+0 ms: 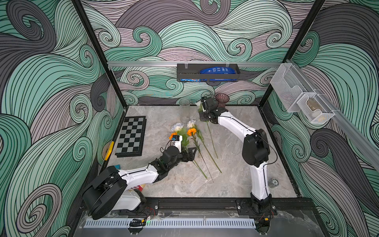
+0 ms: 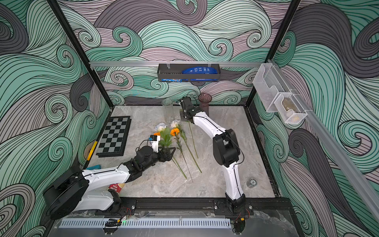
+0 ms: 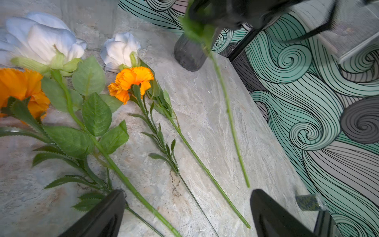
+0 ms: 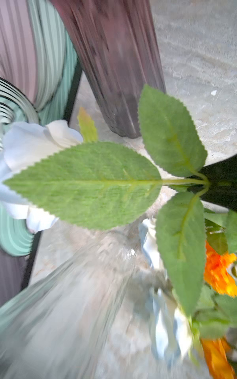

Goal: Arrange the flowers in different vases according to their colors
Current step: Pick up the flower at the center of the board, then insert the flower into the vase.

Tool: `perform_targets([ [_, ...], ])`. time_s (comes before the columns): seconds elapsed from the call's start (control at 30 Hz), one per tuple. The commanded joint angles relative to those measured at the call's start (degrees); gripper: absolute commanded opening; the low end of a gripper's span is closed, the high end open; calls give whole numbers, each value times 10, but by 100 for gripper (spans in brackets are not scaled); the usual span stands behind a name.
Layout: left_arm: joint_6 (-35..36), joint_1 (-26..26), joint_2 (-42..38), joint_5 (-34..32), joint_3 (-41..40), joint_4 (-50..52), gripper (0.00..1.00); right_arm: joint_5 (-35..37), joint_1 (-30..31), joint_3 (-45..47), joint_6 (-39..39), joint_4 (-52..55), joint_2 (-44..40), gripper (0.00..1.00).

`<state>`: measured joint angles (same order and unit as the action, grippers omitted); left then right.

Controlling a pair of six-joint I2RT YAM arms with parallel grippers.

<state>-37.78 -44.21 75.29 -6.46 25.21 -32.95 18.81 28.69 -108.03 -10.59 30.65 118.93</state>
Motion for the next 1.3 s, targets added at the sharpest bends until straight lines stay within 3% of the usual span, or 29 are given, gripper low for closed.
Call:
perform_targets([
  [0.0, -54, 9, 7, -94, 24, 14, 99, 13, 16, 9, -5, -11, -84, 0],
  [0.07, -73, 14, 6, -60, 41, 6, 98, 13, 23, 40, 2, -49, -126, 0],
  [0.13, -36, 13, 13, 55, 52, -59, 99, 11, 30, 101, 12, -128, -181, 0],
  [0.2, -11, 9, 32, 122, 68, -113, 99, 7, 33, 179, 27, -230, -238, 0],
  [0.43, 100, 8, 93, 265, 116, -150, 99, 64, 31, 391, 111, -602, -365, 0],
  [0.57, 164, 2, 94, 258, 121, -115, 99, 103, 12, 377, 147, -696, -341, 0],
  [0.77, 237, -27, 91, 183, 86, -134, 97, 98, -47, 289, 158, -759, -259, 0],
  [1.0, 242, -25, 102, 116, 66, -214, 99, 76, -89, 149, 177, -761, -161, 0],
  [1.27, 245, -25, 100, 99, 18, -286, 98, 38, -114, 21, 200, -733, -78, 0],
])
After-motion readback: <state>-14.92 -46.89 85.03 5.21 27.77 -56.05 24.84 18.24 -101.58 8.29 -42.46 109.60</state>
